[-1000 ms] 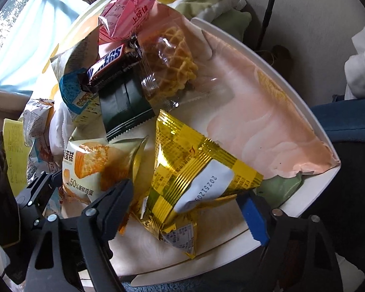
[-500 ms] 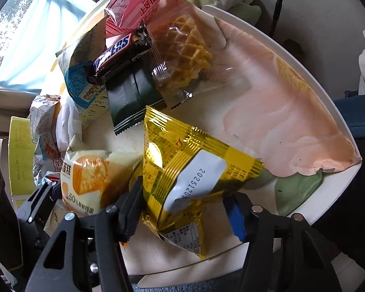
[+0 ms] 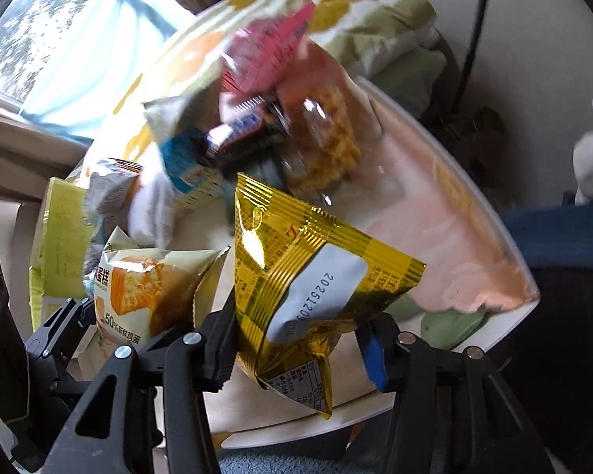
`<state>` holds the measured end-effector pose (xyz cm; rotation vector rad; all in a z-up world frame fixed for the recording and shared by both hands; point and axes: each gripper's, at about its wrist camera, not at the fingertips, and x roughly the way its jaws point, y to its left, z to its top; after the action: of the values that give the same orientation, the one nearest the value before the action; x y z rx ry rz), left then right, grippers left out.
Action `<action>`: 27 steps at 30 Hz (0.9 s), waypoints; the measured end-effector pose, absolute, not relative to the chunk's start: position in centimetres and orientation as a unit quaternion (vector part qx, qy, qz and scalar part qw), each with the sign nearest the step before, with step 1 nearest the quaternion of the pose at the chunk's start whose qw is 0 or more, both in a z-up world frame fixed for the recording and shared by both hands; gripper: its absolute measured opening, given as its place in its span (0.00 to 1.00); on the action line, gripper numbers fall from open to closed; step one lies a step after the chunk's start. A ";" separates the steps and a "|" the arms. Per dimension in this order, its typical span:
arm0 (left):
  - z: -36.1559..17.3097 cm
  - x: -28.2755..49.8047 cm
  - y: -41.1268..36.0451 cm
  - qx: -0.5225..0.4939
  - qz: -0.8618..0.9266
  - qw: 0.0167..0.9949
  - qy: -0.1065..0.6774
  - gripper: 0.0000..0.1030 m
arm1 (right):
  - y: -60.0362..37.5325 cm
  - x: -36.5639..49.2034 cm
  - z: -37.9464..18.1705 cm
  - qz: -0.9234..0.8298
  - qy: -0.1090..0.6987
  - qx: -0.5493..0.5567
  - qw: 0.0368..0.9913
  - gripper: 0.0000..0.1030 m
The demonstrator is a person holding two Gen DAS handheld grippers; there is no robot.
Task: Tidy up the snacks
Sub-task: 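Grasp the chiffon cake packet with the left tool while the right tool grasps the gold wafer packet, then carry both packets over the yellow box and release them inside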
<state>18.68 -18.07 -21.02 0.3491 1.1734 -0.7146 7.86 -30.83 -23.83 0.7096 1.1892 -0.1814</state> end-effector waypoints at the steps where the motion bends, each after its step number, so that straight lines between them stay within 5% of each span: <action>1: -20.2 18.7 -17.7 0.152 -0.320 0.768 0.534 0.79 | -30.9 8.1 -23.4 -0.079 0.545 0.321 0.771 0.47; 13: -11.8 19.1 -10.4 0.035 -0.175 0.857 0.484 0.79 | -28.2 11.9 -14.9 0.053 0.488 0.203 0.847 0.47; 27: -6.5 22.3 8.8 -0.050 -0.016 0.900 0.432 0.79 | -16.2 20.2 -9.4 0.191 0.439 0.127 0.869 0.47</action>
<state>22.28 8.81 -6.53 -0.1035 0.8936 -0.0327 20.25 -16.17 -9.40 0.2649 0.9190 0.4005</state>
